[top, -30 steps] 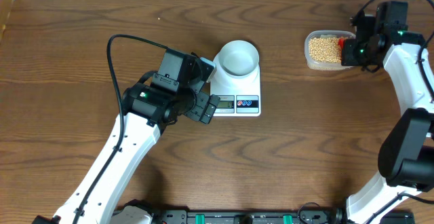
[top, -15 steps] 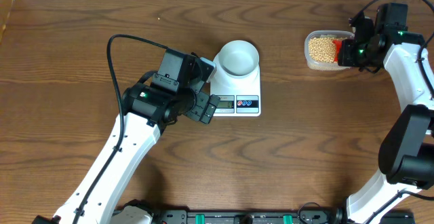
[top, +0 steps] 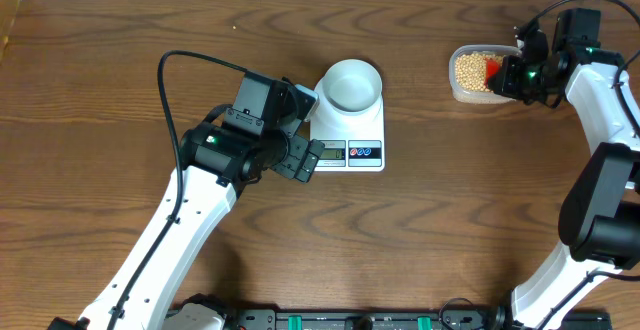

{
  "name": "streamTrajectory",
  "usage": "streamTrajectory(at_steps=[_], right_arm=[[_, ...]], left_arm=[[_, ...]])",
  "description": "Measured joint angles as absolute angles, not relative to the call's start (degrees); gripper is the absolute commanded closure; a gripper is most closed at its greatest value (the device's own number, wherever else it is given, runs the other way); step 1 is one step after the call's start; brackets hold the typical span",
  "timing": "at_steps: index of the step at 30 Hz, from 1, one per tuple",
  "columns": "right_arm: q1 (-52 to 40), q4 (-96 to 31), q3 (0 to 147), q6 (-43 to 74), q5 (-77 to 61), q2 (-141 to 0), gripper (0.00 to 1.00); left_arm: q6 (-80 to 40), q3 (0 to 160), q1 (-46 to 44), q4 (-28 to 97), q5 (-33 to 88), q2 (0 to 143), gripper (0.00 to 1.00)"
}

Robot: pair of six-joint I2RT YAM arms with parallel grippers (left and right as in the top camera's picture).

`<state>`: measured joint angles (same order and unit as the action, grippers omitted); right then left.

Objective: Scoop item into bowl and weigh 50g on scale
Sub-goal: 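Dip the red scoop into the beans with the right gripper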

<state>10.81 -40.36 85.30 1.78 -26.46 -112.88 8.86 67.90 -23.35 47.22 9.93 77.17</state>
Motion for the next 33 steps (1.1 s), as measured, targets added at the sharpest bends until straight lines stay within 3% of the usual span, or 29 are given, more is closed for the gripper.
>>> streamTrajectory(at_steps=[33], right_arm=[[18.76, -40.84, 85.03, 2.33, -44.45, -116.86, 0.99]], left_arm=[[8.86, 67.9, -23.35, 47.22, 9.93, 77.17, 0.08]])
